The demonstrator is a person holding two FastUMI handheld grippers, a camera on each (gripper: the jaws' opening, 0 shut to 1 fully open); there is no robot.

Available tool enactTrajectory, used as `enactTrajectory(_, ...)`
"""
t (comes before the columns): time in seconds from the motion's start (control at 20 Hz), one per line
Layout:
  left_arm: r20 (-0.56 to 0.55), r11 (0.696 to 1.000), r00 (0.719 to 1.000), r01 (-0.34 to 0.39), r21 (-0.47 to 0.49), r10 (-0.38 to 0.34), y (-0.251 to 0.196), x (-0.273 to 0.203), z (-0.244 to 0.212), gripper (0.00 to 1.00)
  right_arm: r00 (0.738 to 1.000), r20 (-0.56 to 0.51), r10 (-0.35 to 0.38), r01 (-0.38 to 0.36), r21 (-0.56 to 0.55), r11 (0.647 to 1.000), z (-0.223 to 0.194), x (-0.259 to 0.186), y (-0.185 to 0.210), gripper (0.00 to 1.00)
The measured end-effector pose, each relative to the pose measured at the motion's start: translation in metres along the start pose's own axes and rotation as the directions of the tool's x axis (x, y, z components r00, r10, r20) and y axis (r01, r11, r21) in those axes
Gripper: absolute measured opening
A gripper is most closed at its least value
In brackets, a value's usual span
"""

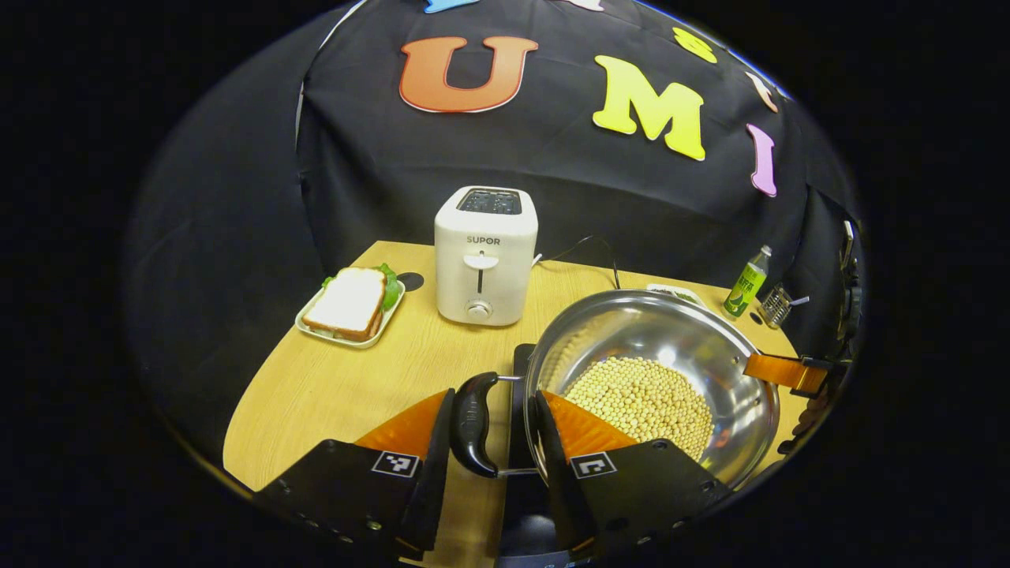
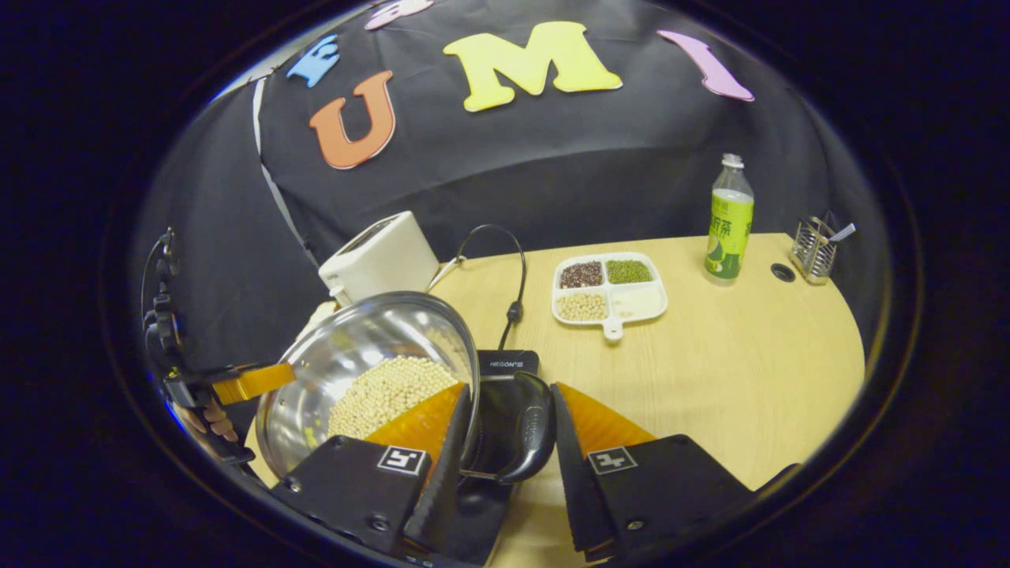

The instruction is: First push the handle of the pot to place it horizontally, then grasp the pot with both hands and set it on the induction cooktop.

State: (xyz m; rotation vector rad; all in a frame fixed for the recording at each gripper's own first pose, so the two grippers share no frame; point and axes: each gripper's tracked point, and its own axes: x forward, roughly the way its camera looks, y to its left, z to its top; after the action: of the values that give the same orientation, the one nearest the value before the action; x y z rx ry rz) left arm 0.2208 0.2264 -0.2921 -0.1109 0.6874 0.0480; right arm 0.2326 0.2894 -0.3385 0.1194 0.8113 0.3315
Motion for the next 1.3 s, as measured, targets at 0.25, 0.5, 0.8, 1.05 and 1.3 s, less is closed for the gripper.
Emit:
enactTrajectory(0.25, -0.009, 1.0, 1.0, 0.003, -0.013, -0.003, 0.001, -0.002, 0.0, 0.58, 1.0, 0.01, 0.011, -0.011, 0.014, 1.0, -0.001, -0.003, 0.0, 0.61)
enactTrajectory(0.5, -0.021, 0.999, 0.999, -0.031, -0.023, 0.031, 0.005, -0.007, -0.002, 0.67, 0.998, 0.035, 0.049, -0.05, 0.055, 0.997, 0.001, -0.011, 0.002, 0.69)
enactTrajectory(0.8, 0.043, 0.995, 0.999, -0.021, -0.097, 0.026, 0.003, -0.023, 0.009, 0.92, 0.989, 0.09, 0.117, -0.119, 0.016, 0.993, 0.01, -0.037, 0.005, 0.9)
enactTrajectory(1.05, 0.168, 0.995, 0.984, -0.052, -0.088, 0.066, 0.0, -0.063, 0.03, 0.94, 0.969, 0.206, 0.138, -0.135, -0.032, 0.99, 0.022, -0.08, 0.004, 0.94)
enactTrajectory(1.3, 0.28, 0.994, 0.954, -0.094, -0.053, 0.105, -0.016, -0.119, 0.047, 0.94, 0.946, 0.31, 0.099, -0.081, -0.073, 0.994, 0.024, -0.135, -0.015, 0.94)
